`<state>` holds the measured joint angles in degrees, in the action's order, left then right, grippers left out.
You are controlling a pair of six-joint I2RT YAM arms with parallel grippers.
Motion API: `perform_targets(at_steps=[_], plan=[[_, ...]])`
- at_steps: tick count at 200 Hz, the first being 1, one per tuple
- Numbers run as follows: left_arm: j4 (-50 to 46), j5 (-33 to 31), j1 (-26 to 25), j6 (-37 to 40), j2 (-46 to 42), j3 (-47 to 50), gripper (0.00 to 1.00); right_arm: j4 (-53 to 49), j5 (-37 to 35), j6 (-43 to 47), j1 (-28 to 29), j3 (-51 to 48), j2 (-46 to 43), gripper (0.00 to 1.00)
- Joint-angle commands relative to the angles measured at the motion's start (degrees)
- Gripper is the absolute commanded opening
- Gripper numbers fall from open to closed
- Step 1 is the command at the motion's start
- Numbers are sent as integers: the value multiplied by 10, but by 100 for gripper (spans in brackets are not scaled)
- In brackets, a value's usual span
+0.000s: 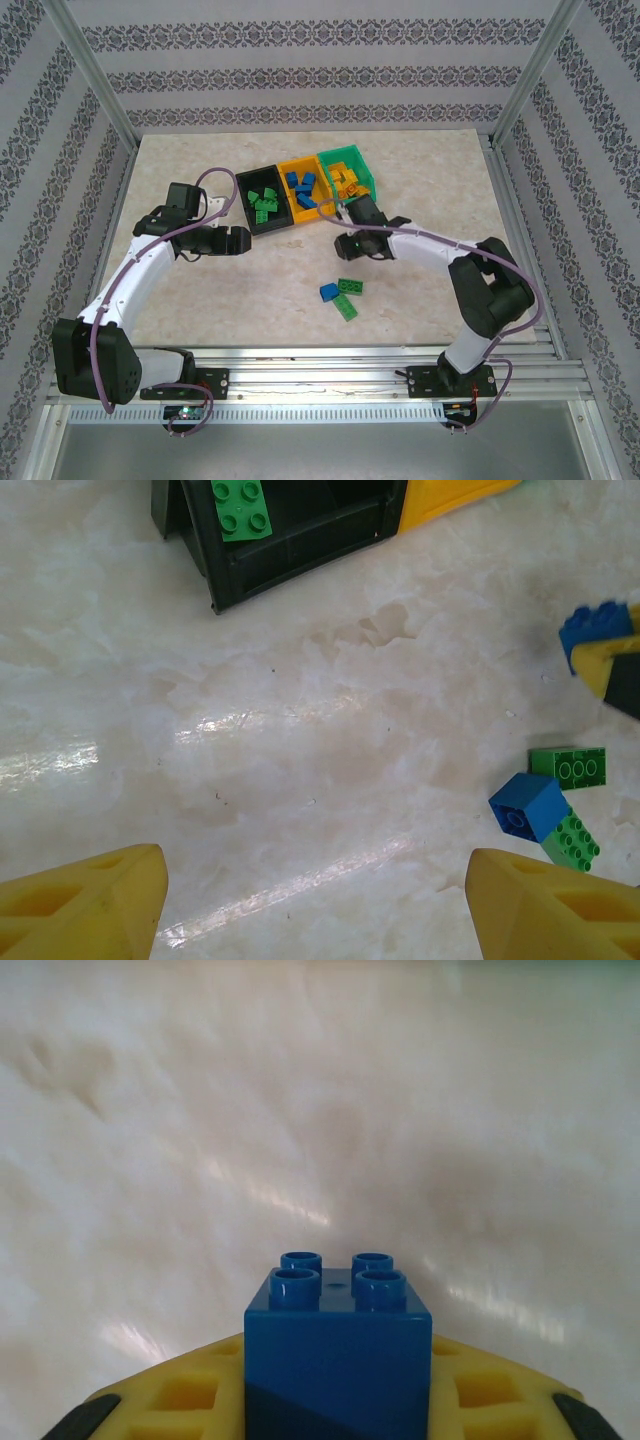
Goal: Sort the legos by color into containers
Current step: Pick up the lego from the center of the table, then place the lego in the container, then pick up the lego from the bottom-center of the table.
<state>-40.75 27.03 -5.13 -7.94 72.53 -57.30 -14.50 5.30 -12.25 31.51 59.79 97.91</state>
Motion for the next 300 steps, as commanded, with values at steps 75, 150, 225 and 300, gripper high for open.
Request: perform_targets(at_steps=[75, 150, 225, 300], plan=[[-4, 3, 15, 1, -26, -4, 79, 28, 45, -13, -43, 321, 211, 29], [-1, 10, 15, 1, -26, -3, 79, 50, 62, -13, -36, 229, 139, 47], [2, 22, 16, -1, -13, -4, 79, -6, 105, 31, 1, 31, -11, 48], [3, 30, 18, -2, 0, -8, 79, -154, 144, 75, 62, -11, -55, 47]])
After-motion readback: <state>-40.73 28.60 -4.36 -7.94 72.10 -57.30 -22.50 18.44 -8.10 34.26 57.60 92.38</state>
